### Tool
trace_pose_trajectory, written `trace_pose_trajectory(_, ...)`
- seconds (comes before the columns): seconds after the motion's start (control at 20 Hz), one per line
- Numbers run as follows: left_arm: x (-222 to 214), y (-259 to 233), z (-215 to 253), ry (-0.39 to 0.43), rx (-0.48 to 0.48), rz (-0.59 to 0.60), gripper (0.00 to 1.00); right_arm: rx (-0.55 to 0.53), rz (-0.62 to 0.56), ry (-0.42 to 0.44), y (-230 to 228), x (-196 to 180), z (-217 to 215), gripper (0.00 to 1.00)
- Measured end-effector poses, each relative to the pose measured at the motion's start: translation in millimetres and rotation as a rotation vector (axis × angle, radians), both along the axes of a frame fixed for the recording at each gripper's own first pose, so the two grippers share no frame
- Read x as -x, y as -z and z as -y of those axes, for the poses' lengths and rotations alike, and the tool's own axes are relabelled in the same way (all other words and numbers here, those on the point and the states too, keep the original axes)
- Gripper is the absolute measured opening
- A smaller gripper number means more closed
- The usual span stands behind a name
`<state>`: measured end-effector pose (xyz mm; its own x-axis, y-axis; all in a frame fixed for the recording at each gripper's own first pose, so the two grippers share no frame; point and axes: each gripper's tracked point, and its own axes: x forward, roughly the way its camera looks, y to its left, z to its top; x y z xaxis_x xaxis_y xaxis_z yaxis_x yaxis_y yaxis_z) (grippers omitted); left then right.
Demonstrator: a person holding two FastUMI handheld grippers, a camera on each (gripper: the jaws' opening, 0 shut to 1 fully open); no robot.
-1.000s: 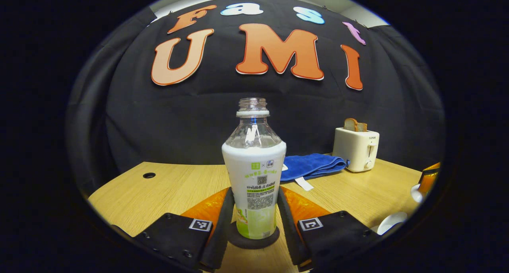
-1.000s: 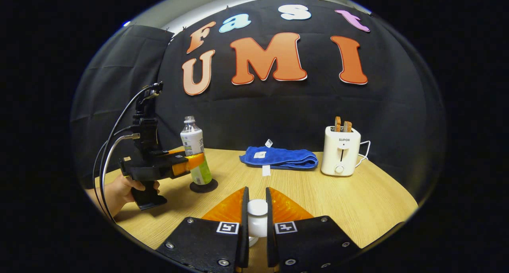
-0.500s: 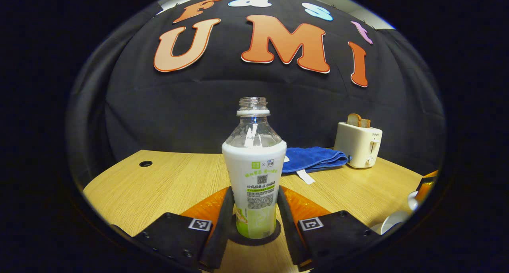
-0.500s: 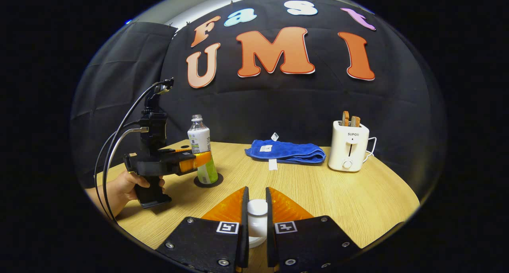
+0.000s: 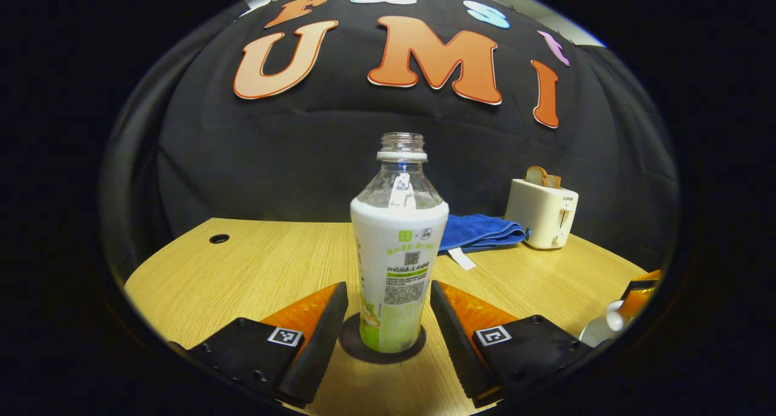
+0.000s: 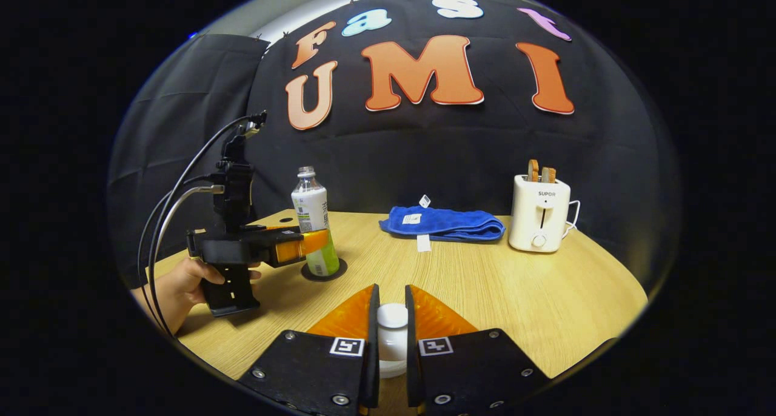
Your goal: Open the teacup lid with one hand, grasp the water bottle and pour water into the teacup with the other hand; after pouring, place the water bottle on the coaster and then close the teacup lid.
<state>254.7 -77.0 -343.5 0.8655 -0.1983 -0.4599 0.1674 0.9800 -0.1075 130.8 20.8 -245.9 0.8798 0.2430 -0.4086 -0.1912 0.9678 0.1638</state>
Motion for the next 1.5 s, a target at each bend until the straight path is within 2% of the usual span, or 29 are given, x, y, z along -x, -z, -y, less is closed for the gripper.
trace_pose_trajectory(0.15, 5.7, -4.5, -6.6, -0.004, 0.005, -0.003, 0.9, -0.003, -0.011, -0.009, 6.5, 1.7, -6.1, 0.18)
trace_pose_trajectory(0.55, 23.9, -17.4, -27.2, -0.039, 0.027, -0.005, 0.89, -0.037, -0.024, 0.001, 21.0, 6.0, -15.0, 0.18)
trace_pose_trajectory(0.7, 32.4, -26.4, -32.0, -0.045, 0.035, 0.008, 0.9, 0.009, -0.026, 0.019, 17.5, 5.3, -11.5, 0.31)
trace_pose_trajectory(0.75, 35.7, -33.3, -32.4, -0.046, 0.036, 0.018, 0.89, 0.022, -0.017, 0.027, 14.5, 5.2, -10.9, 0.32)
trace_pose_trajectory(0.8, 39.5, -38.7, -33.8, -0.047, 0.037, 0.032, 0.9, 0.022, -0.002, 0.032, 8.3, 5.4, -11.4, 0.44)
trace_pose_trajectory(0.9, 46.5, -55.3, -36.3, -0.05, 0.033, 0.06, 0.89, 0.005, 0.03, 0.039, -7.3, 7.2, -13.8, 0.56)
trace_pose_trajectory(1.0, 56.5, -78.0, -38.6, -0.054, 0.029, 0.104, 0.89, 0.002, 0.067, 0.055, -23.4, 8.1, -11.8, 0.63)
trace_pose_trajectory(1.1, 67.8, -104.6, -41.3, -0.056, 0.025, 0.159, 0.89, 0.0, 0.107, 0.078, -42.4, 10.6, -7.7, 0.65)
trace_pose_trajectory(1.3, 100.8, -149.8, -53.1, -0.078, 0.0, 0.254, 0.89, 0.005, 0.172, 0.123, -77.4, 19.1, 0.4, 0.82)
trace_pose_trajectory(1.5, 133.5, -191.0, -62.3, -0.08, -0.005, 0.328, 0.88, 0.007, 0.234, 0.161, -111.5, 31.7, 4.6, 0.88)
